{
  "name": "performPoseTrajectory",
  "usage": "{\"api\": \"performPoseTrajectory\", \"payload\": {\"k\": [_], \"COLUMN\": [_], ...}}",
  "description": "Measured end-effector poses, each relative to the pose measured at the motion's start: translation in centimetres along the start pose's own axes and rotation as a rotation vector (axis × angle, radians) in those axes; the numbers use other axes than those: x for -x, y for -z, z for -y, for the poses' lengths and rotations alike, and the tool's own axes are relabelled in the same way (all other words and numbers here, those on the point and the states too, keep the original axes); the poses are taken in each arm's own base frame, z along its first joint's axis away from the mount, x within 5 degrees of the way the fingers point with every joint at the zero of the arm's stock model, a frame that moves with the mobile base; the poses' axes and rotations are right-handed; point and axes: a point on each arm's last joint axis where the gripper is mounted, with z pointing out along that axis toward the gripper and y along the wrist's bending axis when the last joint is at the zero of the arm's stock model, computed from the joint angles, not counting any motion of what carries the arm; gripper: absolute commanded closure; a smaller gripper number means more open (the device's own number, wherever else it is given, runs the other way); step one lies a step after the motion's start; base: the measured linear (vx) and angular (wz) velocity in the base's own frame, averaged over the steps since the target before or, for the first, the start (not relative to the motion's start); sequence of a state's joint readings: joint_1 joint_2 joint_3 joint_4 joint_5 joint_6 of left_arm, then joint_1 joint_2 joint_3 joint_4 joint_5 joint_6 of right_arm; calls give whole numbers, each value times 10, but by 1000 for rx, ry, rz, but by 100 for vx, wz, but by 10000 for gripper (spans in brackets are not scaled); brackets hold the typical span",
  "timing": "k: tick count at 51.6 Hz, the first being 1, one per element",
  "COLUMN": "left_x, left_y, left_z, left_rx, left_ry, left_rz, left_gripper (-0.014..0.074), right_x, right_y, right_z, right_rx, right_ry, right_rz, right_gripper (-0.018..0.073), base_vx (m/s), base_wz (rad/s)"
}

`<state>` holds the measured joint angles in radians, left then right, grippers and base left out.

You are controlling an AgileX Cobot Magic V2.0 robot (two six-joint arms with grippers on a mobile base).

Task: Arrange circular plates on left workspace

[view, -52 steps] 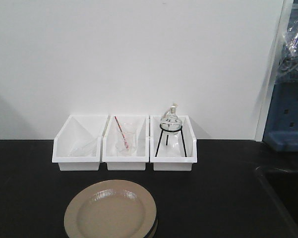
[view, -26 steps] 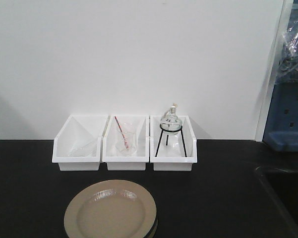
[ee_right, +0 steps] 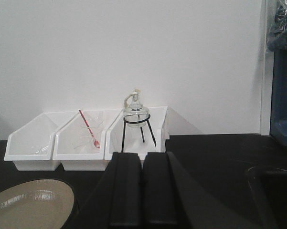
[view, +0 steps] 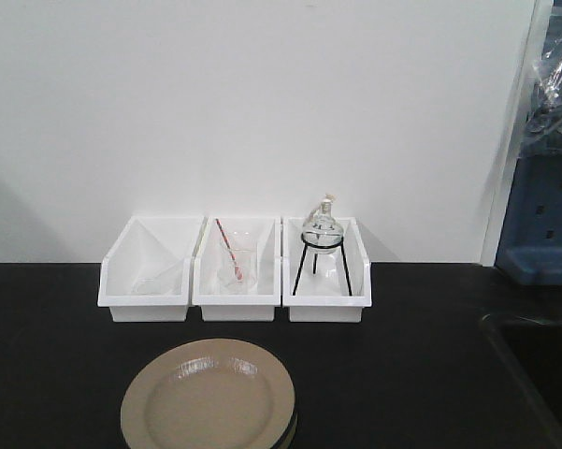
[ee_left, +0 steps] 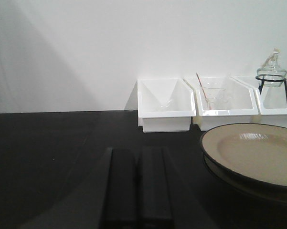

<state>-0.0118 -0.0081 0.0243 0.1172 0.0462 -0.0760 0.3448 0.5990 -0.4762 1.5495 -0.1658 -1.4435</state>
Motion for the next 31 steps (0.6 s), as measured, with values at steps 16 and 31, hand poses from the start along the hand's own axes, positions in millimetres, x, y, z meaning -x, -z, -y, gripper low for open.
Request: {"api": "performPoseTrajectory", "payload": {"k": [16,31], "left_x": [-7,-8], "left_y": [0,0], "left_z": [-1,-1], "left_rx": [6,6], "left_ry": [-25,-23], "left_rz": [-67,-74], "left_gripper": [596,596], "right_x": [0,0], "right_y": [0,0], "right_z": [0,0], "right_rx": [-1,-1], "right_ry": [0,0], "right_rz": [0,0], "right_gripper": [563,563], "base_vx": [0,0], "base_wz": [0,0]}}
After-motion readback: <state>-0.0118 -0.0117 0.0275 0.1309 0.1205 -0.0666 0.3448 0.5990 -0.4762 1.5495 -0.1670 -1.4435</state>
